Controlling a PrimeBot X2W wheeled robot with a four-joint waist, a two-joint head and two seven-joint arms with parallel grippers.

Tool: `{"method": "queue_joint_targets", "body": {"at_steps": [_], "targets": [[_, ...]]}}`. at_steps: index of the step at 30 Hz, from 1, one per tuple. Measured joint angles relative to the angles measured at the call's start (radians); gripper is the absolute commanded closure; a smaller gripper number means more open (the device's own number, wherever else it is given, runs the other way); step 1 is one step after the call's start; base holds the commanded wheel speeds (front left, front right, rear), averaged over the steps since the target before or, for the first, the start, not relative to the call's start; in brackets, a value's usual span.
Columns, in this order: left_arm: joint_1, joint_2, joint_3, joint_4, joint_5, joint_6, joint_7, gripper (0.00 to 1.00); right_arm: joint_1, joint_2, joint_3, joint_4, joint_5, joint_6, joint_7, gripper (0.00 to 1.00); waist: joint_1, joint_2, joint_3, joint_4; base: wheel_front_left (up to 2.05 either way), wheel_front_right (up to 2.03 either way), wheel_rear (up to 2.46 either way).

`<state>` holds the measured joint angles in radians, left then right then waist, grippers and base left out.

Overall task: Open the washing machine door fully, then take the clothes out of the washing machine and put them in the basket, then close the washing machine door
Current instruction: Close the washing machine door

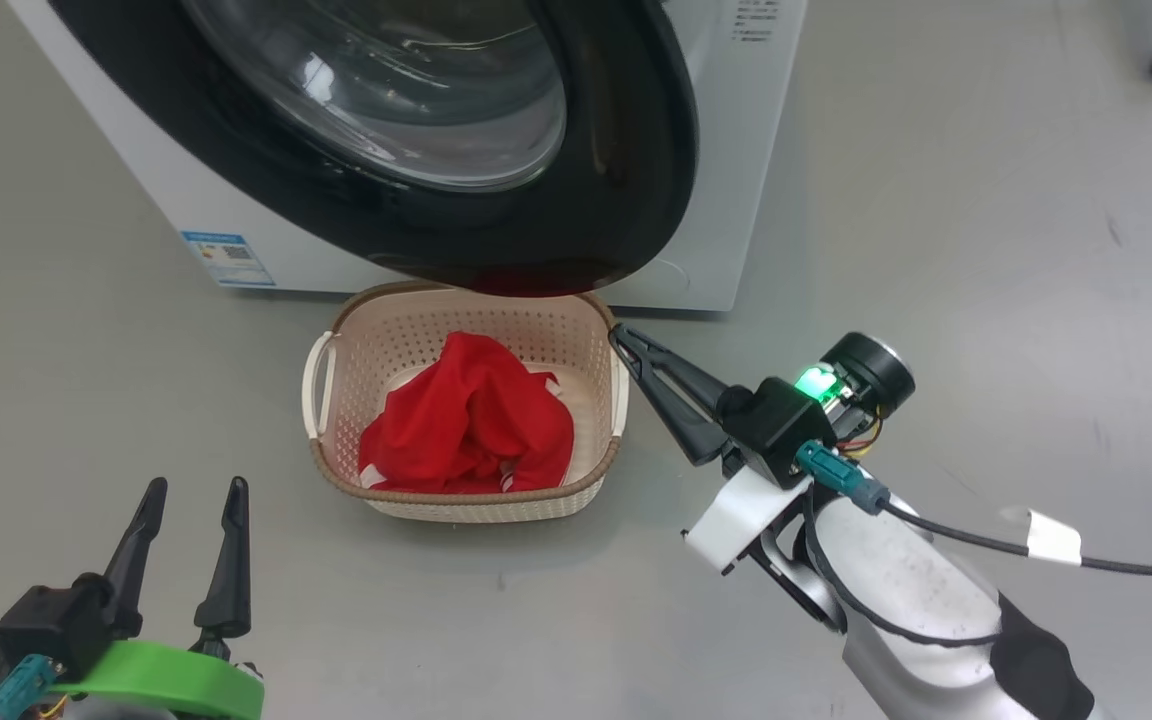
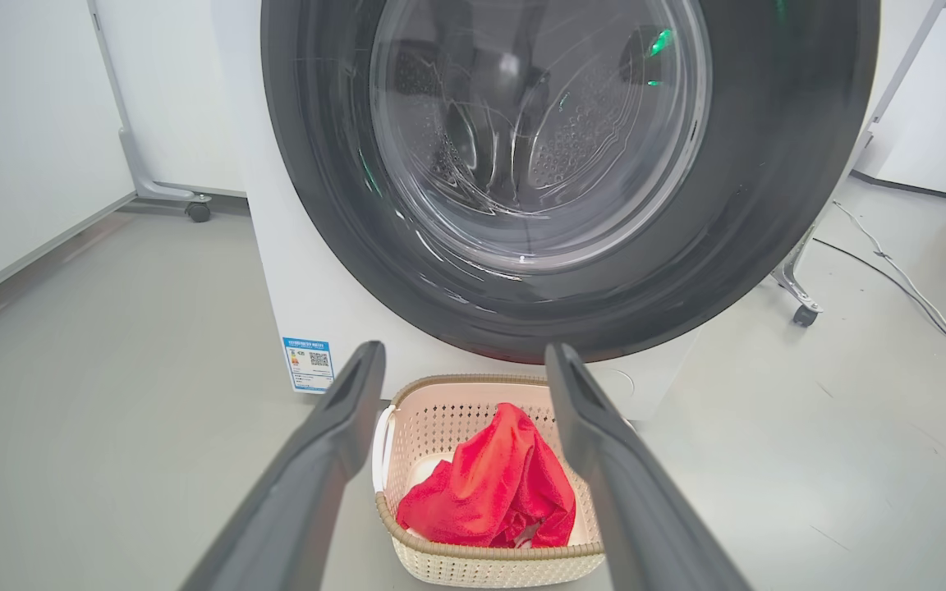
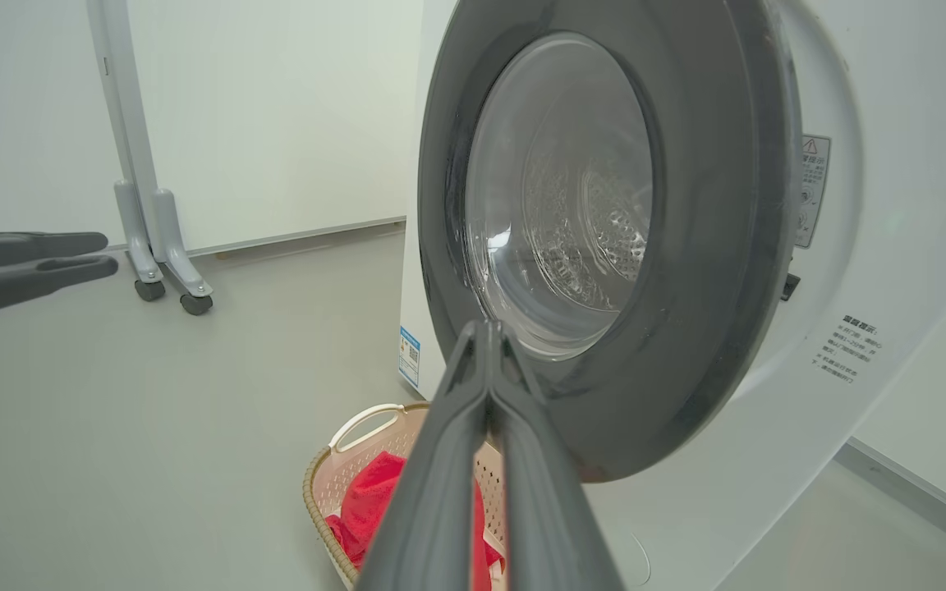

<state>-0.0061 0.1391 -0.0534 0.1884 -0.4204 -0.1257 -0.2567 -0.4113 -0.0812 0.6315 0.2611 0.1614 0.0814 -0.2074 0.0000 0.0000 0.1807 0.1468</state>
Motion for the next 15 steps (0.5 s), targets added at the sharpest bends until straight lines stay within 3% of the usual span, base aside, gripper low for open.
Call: {"method": "queue_joint_targets", "body": {"at_steps": [6, 15], "targets": [[-0.024, 0.0, -0.029, -0.008, -0.037, 0.0, 0.0, 0.0, -0.122, -0.007, -0.024, 0.079, -0.023, 0.006, 0.047, 1.0, 0.0, 0.0, 0.053, 0.077, 0.0, 0.0, 0.0], [-0.088, 0.005, -0.048, -0.033, -0.063, 0.0, 0.0, 0.0, -0.254, -0.014, -0.054, 0.151, -0.044, 0.006, 0.071, 1.0, 0.0, 0.0, 0.147, 0.139, 0.0, 0.0, 0.0]]}}
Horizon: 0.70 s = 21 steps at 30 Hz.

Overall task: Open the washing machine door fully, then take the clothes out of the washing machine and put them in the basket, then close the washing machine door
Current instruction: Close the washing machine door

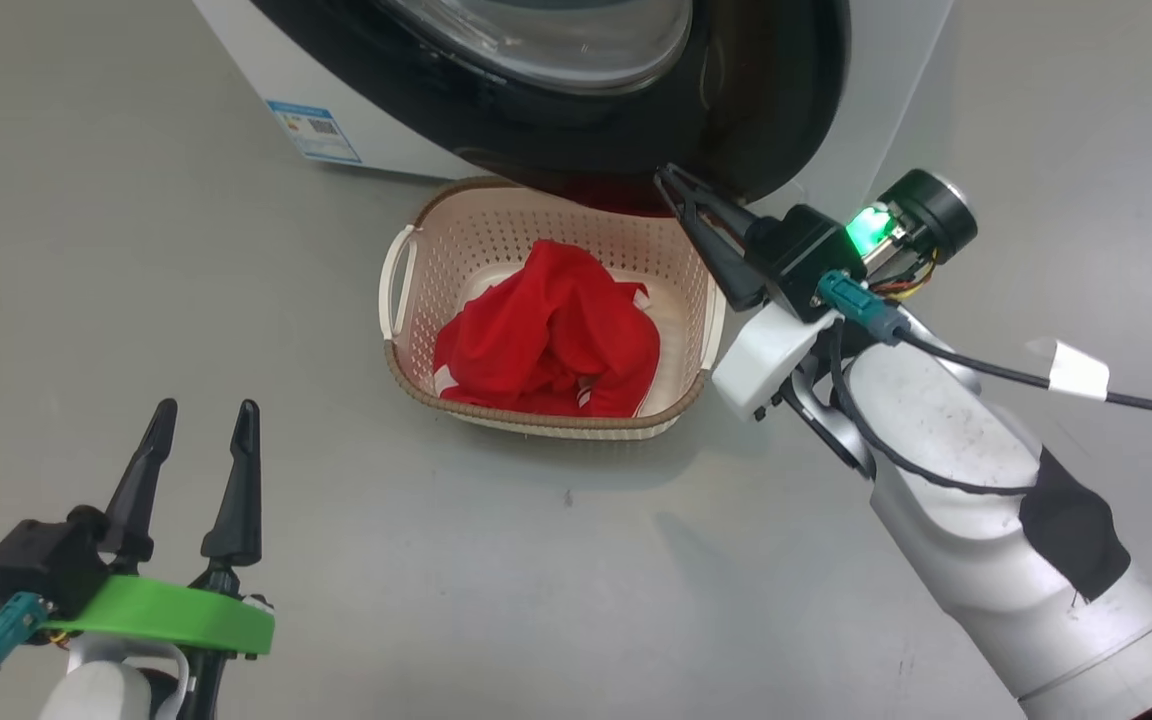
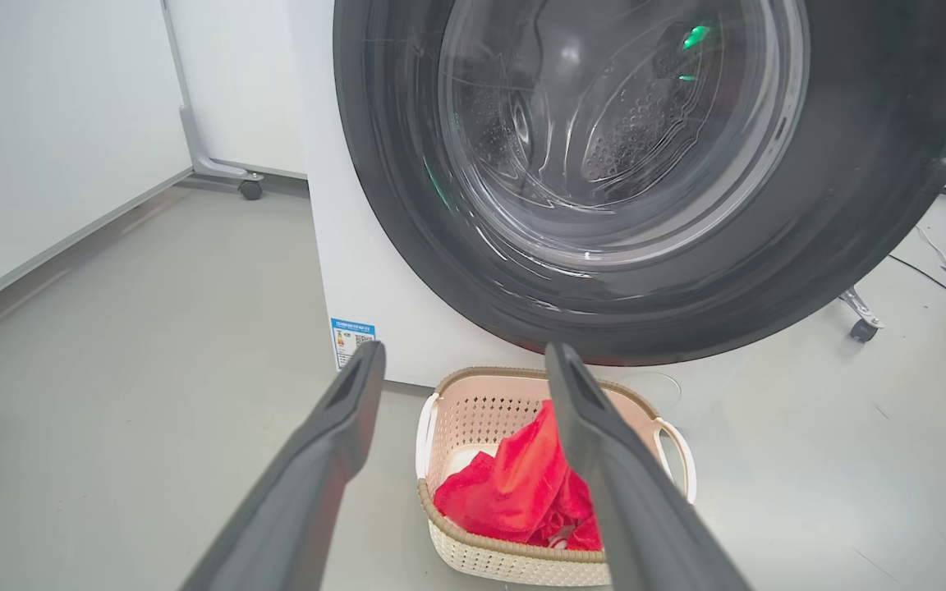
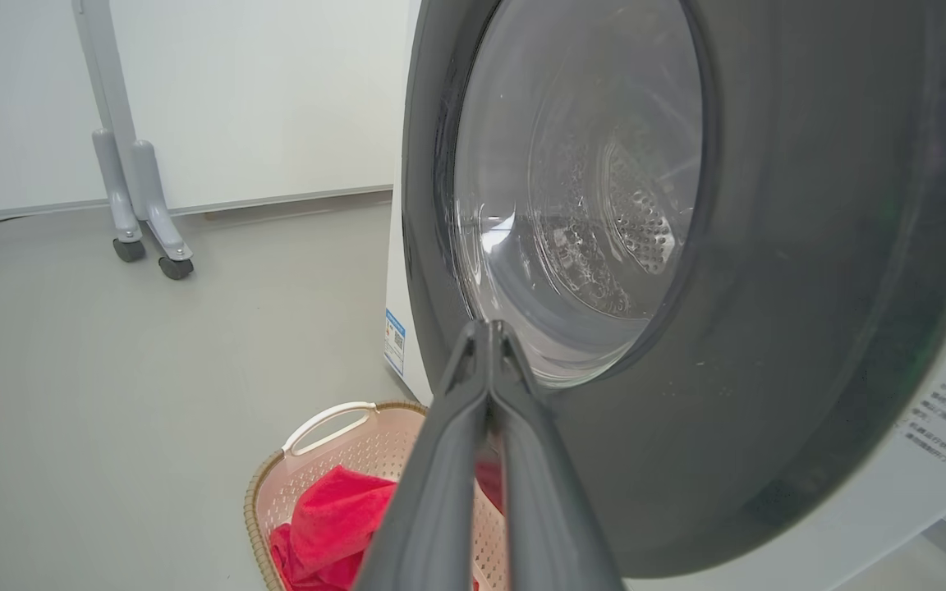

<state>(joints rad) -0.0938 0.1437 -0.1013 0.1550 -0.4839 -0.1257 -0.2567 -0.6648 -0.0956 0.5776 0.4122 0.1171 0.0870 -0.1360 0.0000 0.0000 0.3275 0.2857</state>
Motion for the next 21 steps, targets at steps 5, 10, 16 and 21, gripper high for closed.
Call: {"method": "queue_joint_targets", "body": {"at_steps": [5, 10, 16, 21], "targets": [[-0.036, 0.007, -0.005, -0.009, -0.023, 0.0, 0.0, 0.0, -0.075, -0.001, -0.017, 0.041, -0.01, -0.002, 0.0, 1.0, 0.0, 0.0, 0.06, 0.023, 0.0, 0.0, 0.0], [-0.058, 0.013, -0.016, -0.015, -0.035, 0.0, 0.0, 0.0, -0.139, -0.003, -0.048, 0.078, -0.016, -0.024, -0.001, 1.0, 0.0, 0.0, 0.111, 0.034, 0.0, 0.0, 0.0], [-0.073, 0.021, -0.025, -0.018, -0.044, 0.0, 0.0, 0.0, -0.202, -0.013, -0.081, 0.113, -0.04, -0.064, -0.003, 1.0, 0.0, 0.0, 0.158, 0.034, 0.0, 0.0, 0.0], [-0.092, 0.03, -0.033, -0.019, -0.053, 0.0, 0.0, 0.0, -0.261, -0.025, -0.093, 0.137, -0.054, -0.08, -0.003, 1.0, 0.0, 0.0, 0.191, 0.031, 0.0, 0.0, 0.0]]}}
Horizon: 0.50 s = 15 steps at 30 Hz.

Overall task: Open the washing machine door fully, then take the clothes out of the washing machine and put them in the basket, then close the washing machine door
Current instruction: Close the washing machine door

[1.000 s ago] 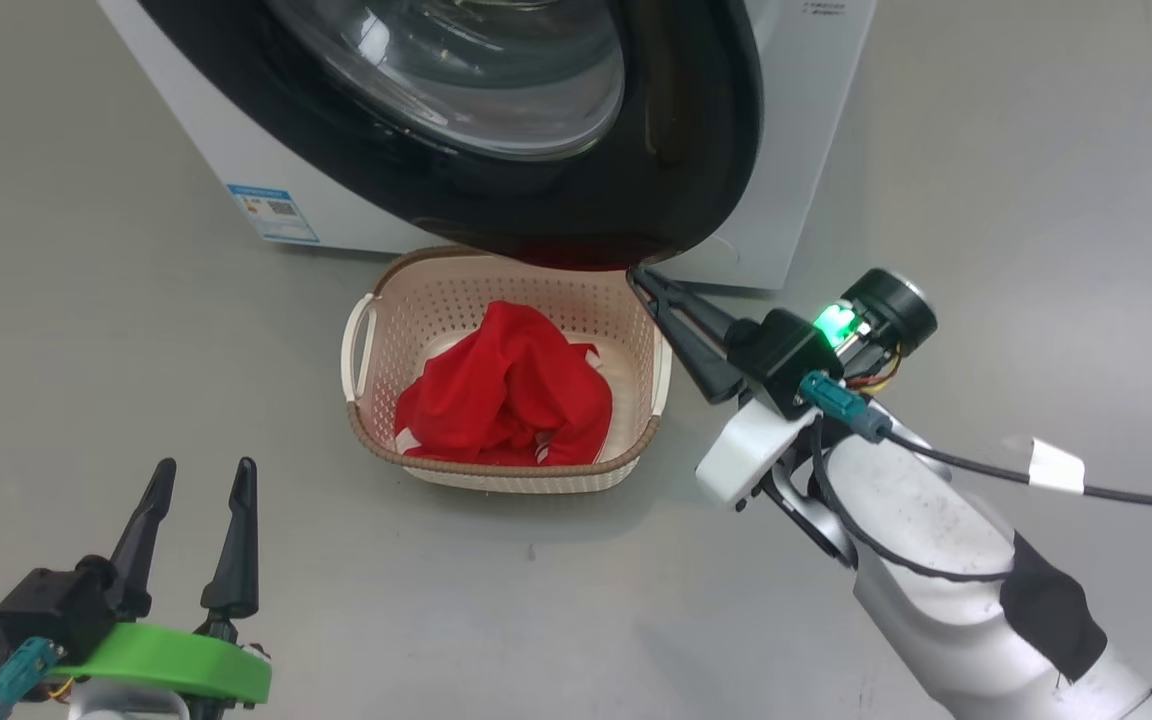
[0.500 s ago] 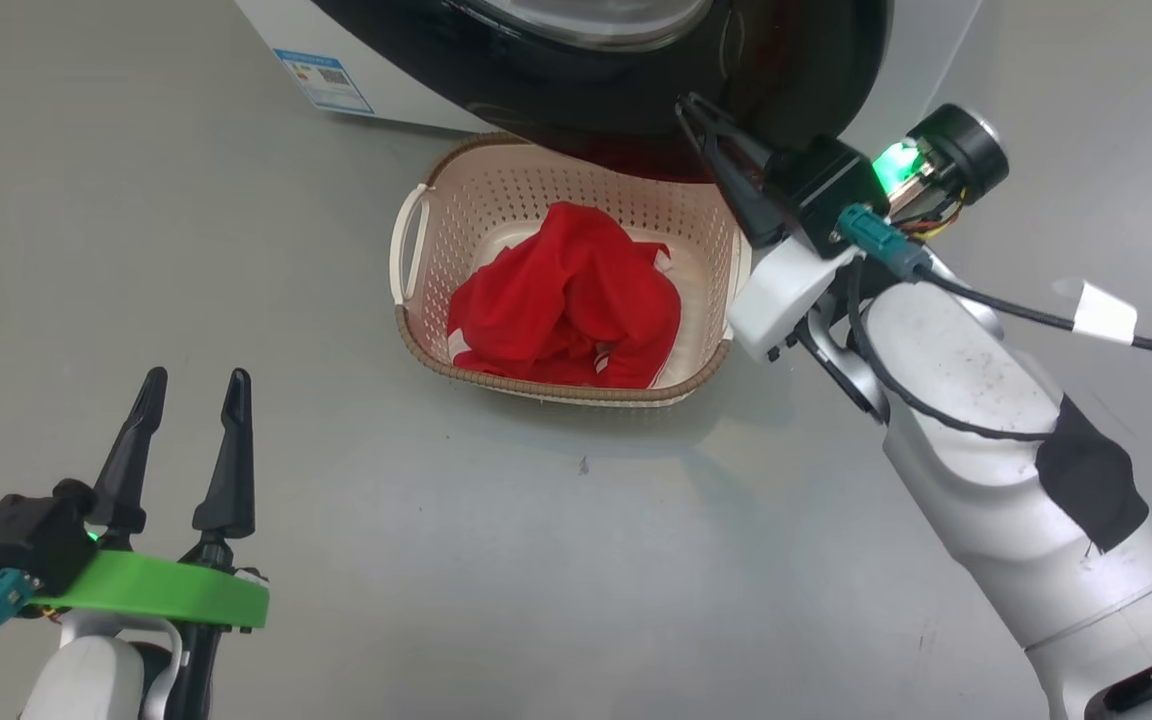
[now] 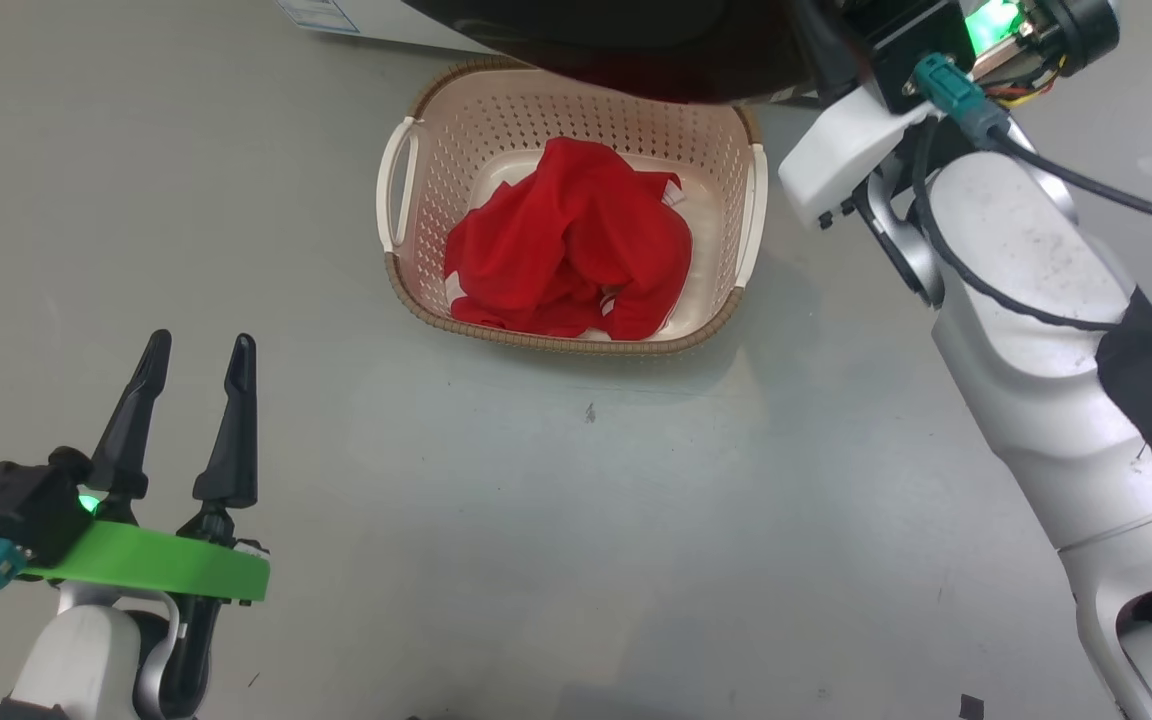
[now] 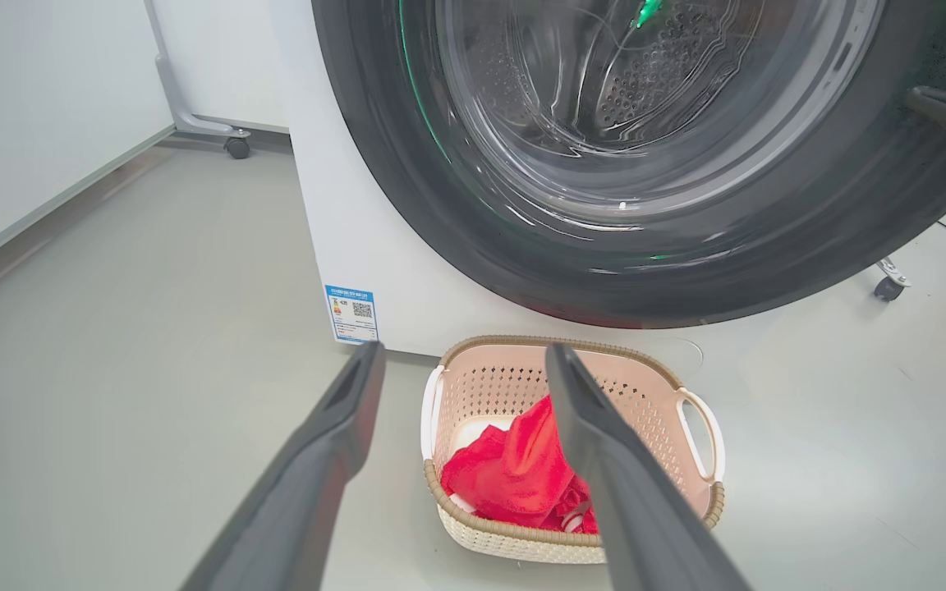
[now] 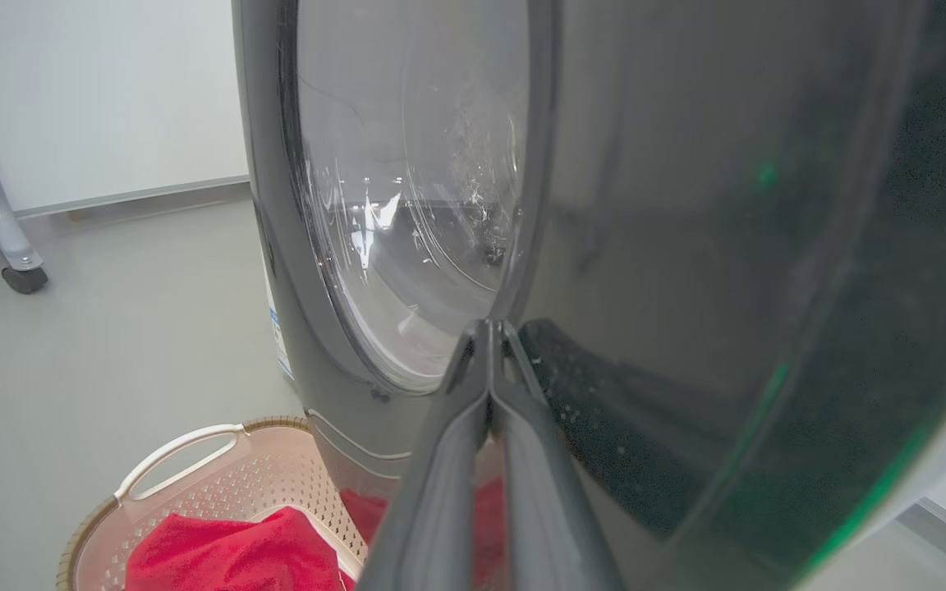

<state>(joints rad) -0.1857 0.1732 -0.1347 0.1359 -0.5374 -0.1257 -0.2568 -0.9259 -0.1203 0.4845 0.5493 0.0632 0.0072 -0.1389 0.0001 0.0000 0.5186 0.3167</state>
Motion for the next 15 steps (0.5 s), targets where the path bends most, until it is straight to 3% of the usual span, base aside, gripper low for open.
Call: {"method": "queue_joint_targets", "body": {"at_steps": [10, 15], "targets": [[-0.033, 0.004, -0.019, -0.006, -0.035, 0.0, 0.0, 0.0, -0.153, -0.017, -0.03, 0.026, -0.028, -0.037, 0.002, 1.0, 0.0, 0.0, 0.068, -0.003, 0.0, 0.0, 0.0], [-0.063, 0.008, -0.026, -0.017, -0.045, 0.0, 0.0, 0.0, -0.237, -0.009, -0.045, 0.034, -0.057, -0.073, 0.013, 1.0, 0.0, 0.0, 0.106, -0.003, 0.0, 0.0, 0.0]]}}
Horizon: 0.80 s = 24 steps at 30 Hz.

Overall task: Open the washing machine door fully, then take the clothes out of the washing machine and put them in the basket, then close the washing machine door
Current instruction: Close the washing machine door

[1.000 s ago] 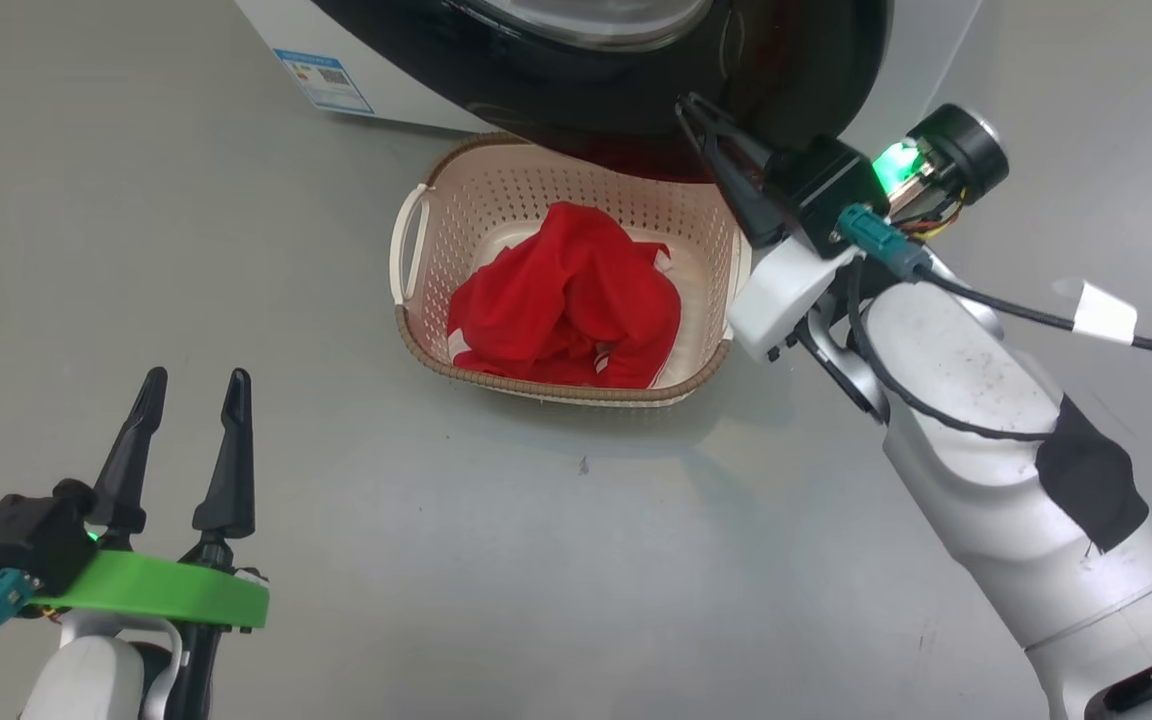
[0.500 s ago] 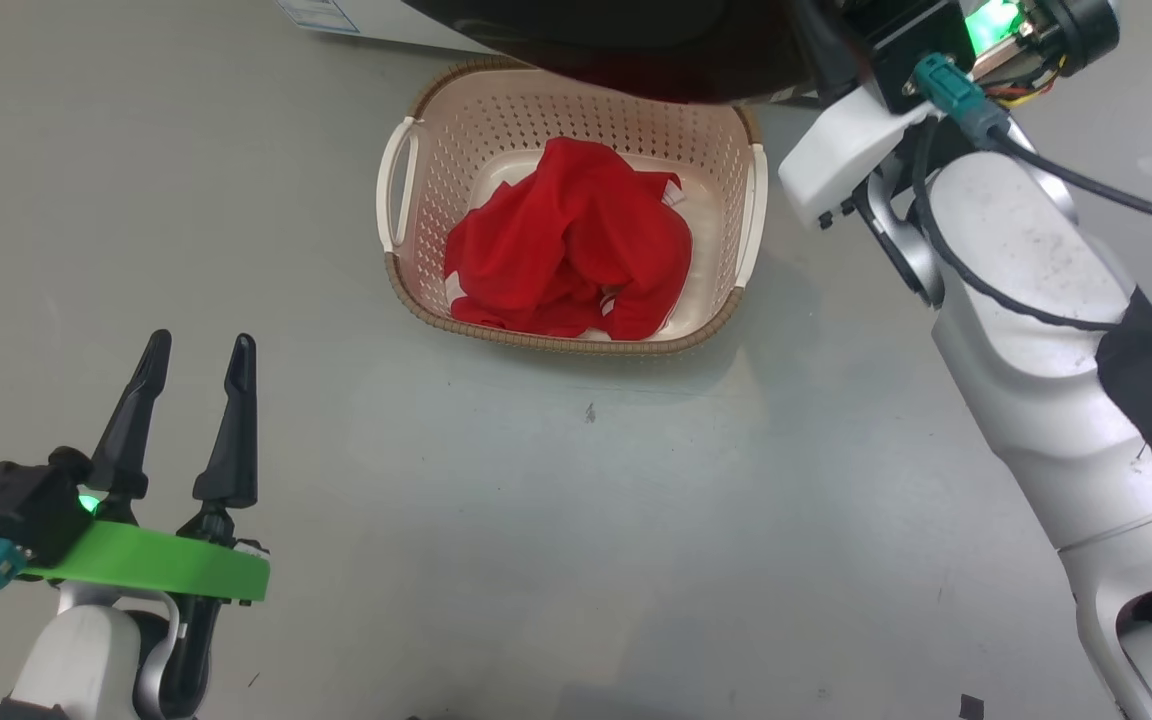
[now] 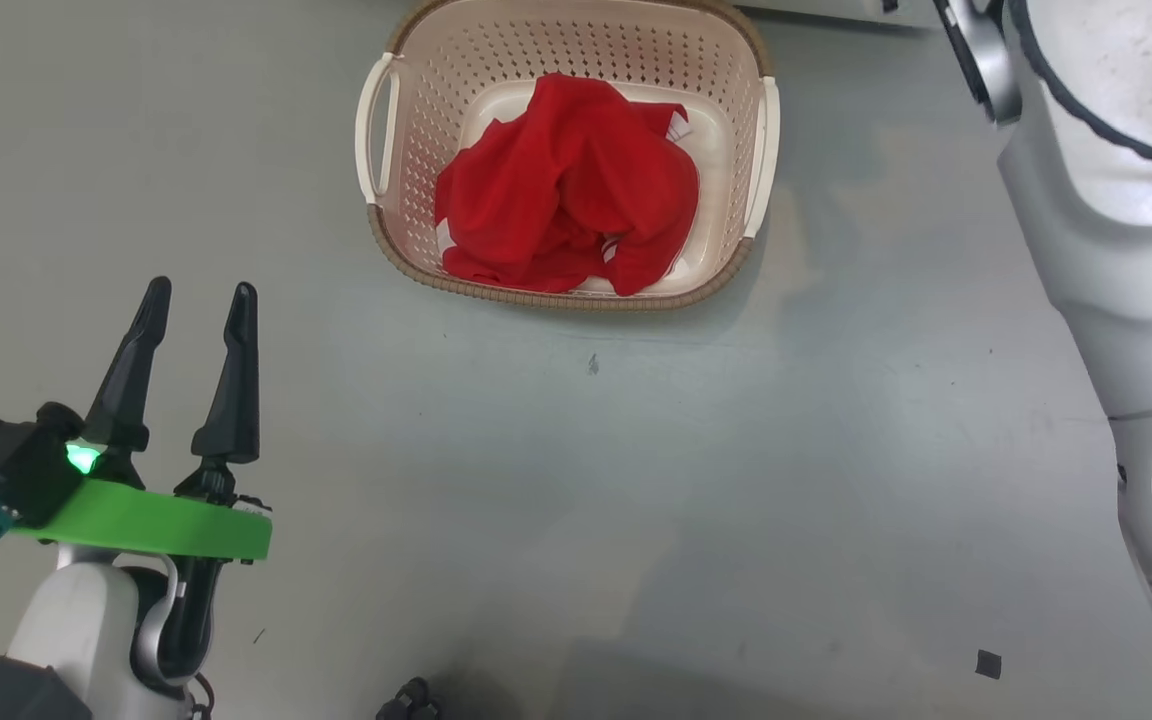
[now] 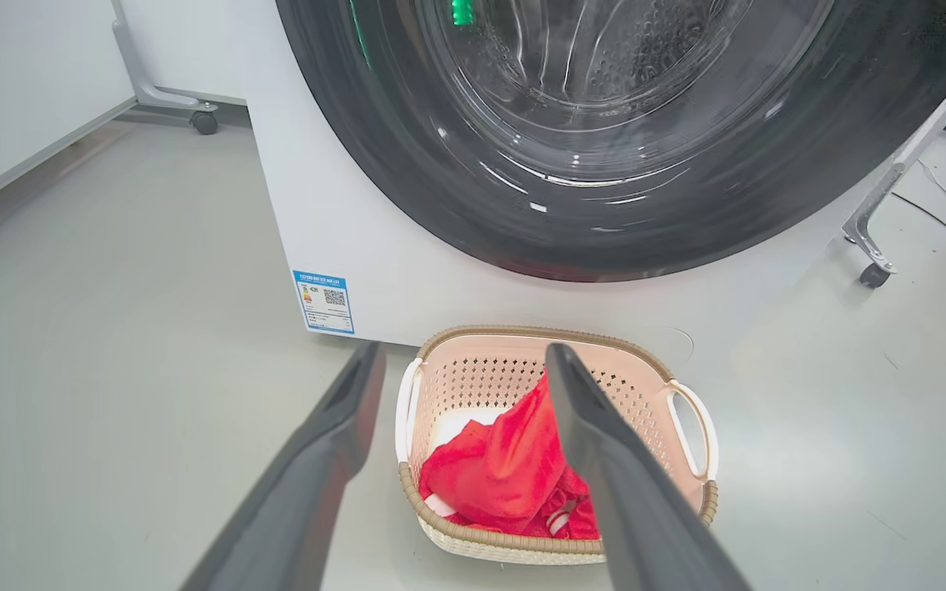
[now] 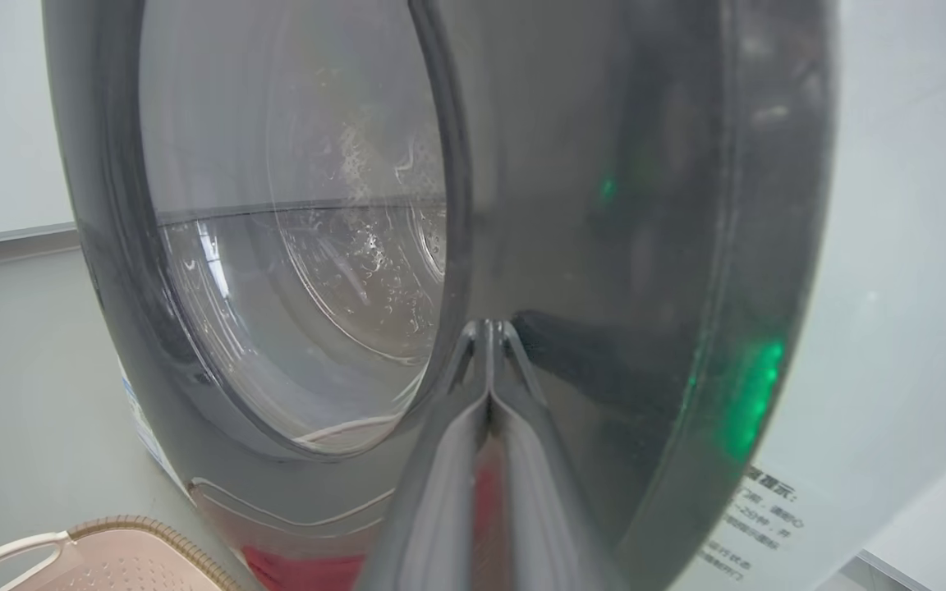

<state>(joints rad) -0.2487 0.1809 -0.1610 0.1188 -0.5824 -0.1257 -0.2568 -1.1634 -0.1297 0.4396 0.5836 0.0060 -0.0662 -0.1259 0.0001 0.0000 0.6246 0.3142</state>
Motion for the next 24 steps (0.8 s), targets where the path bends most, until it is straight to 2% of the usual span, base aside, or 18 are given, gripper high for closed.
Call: {"method": "queue_joint_targets", "body": {"at_steps": [4, 15, 20, 24], "targets": [[-0.027, 0.0, -0.012, -0.002, -0.007, 0.0, 0.0, 0.0, -0.042, 0.0, -0.031, 0.018, -0.009, -0.026, 0.002, 1.0, 0.0, 0.0, 0.03, 0.0, 0.0, 0.0, 0.0], [-0.07, -0.004, -0.023, 0.017, -0.007, 0.0, 0.0, 0.0, -0.055, 0.021, -0.065, 0.087, -0.008, -0.031, -0.058, 1.0, -0.0001, 0.0, 0.042, 0.008, 0.0, 0.0, 0.0], [-0.07, -0.012, -0.023, 0.034, -0.007, 0.0, 0.0, 0.0, 0.009, -0.001, -0.046, 0.11, -0.005, -0.034, -0.1, 1.0, -0.0001, 0.0, 0.011, 0.01, 0.0, 0.0, 0.0], [-0.07, -0.01, -0.01, 0.046, -0.003, 0.0, 0.0, 0.0, 0.108, 0.007, -0.048, 0.117, 0.028, -0.028, -0.115, 1.0, -0.0001, 0.0, -0.026, 0.009, 0.0, 0.0, 0.0]]}}
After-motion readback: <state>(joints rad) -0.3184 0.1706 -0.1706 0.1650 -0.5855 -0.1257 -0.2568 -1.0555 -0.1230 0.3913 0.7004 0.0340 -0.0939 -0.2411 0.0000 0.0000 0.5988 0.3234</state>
